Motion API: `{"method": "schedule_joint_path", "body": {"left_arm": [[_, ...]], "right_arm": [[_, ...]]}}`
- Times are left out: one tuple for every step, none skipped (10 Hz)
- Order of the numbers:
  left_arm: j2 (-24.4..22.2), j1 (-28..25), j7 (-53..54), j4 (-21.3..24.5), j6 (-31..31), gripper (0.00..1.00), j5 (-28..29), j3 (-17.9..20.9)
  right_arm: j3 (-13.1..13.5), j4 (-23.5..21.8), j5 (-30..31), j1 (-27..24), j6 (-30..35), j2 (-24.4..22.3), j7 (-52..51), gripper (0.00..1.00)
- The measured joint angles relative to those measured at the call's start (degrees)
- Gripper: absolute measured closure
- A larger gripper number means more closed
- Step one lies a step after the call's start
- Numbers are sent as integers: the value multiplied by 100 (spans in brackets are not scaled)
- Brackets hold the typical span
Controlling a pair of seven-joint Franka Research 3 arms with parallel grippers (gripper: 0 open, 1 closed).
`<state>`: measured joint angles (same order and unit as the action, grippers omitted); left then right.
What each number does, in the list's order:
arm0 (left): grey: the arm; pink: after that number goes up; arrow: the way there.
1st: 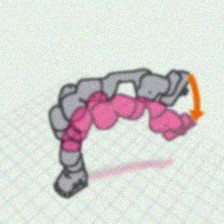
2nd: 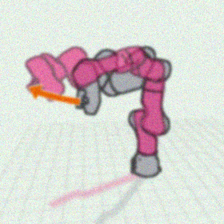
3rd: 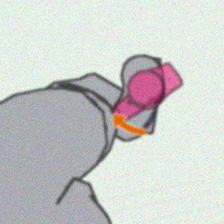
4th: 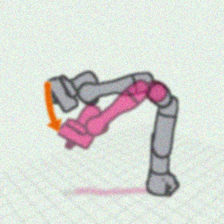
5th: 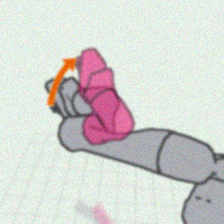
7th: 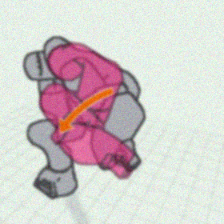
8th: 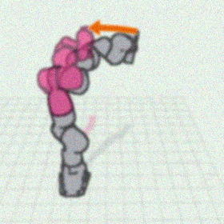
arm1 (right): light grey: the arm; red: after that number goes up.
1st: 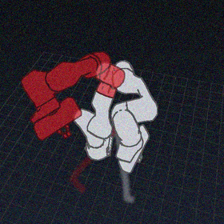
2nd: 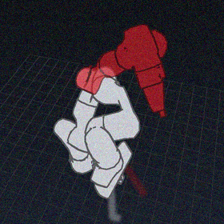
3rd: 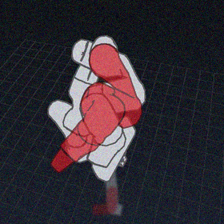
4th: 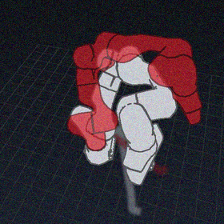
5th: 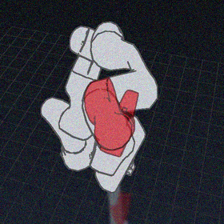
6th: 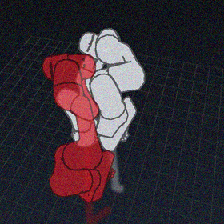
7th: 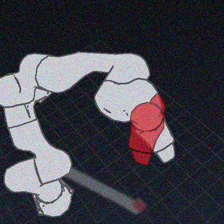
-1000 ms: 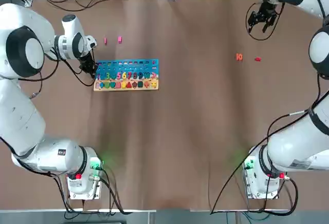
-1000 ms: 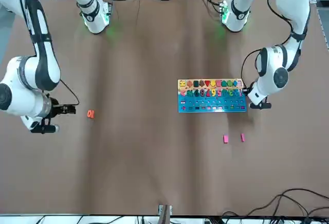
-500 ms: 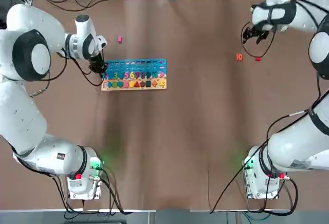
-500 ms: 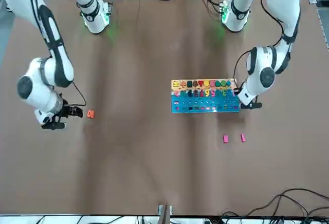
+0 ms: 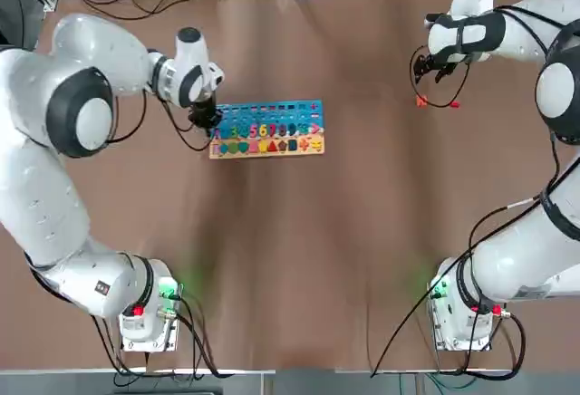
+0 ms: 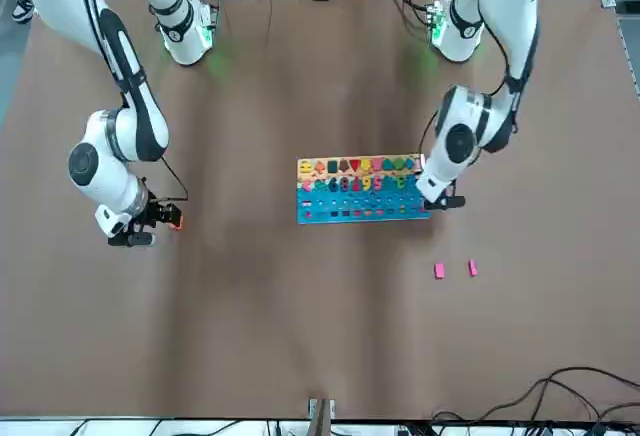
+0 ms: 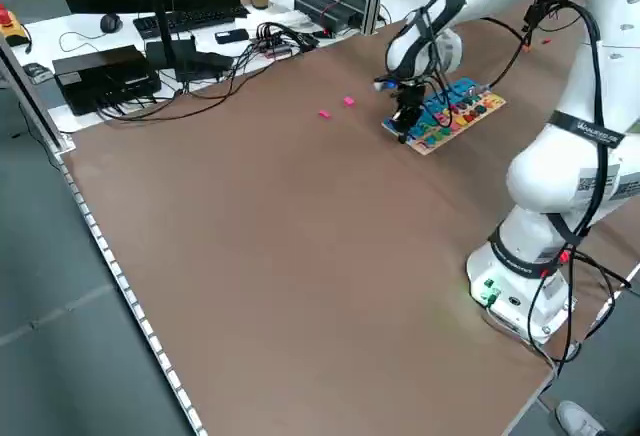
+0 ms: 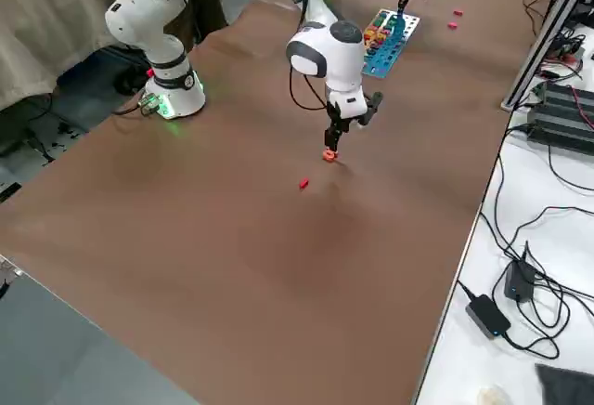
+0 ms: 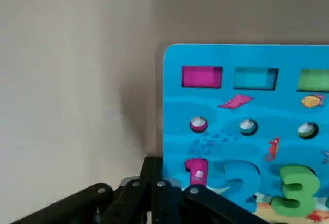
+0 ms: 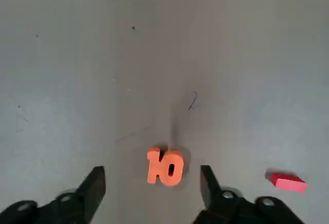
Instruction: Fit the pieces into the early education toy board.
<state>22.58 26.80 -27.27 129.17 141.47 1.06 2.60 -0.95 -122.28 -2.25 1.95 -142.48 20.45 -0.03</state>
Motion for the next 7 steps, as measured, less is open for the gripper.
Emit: {"method": "schedule_joint_path", "body": {"left_arm": [[90,200,-203,-144,-17,99,2,2],[172,362,-395,-287,-70,99,9,8],[259,493,-560,-437,-118,99,10,9],[355,631,-746,-604,-145,99,10,9],[479,802,-973,-813,-170,99,10,7],[596,971,-1187,-1010,-193,99,10,11],[703,1116,-1343,-1192,-213,99,10,8]], "right_arm": [[6,-45,0,1,0,5,1,37],[18,-71,0,-1,-1,25,2,38],[34,-79,0,-4,-7,72,5,38],[47,-86,0,-7,-28,139,7,38],[55,-100,0,-7,-111,216,10,38],[57,-116,0,-8,-243,305,14,38],[58,-122,0,-7,-345,383,24,38]]}}
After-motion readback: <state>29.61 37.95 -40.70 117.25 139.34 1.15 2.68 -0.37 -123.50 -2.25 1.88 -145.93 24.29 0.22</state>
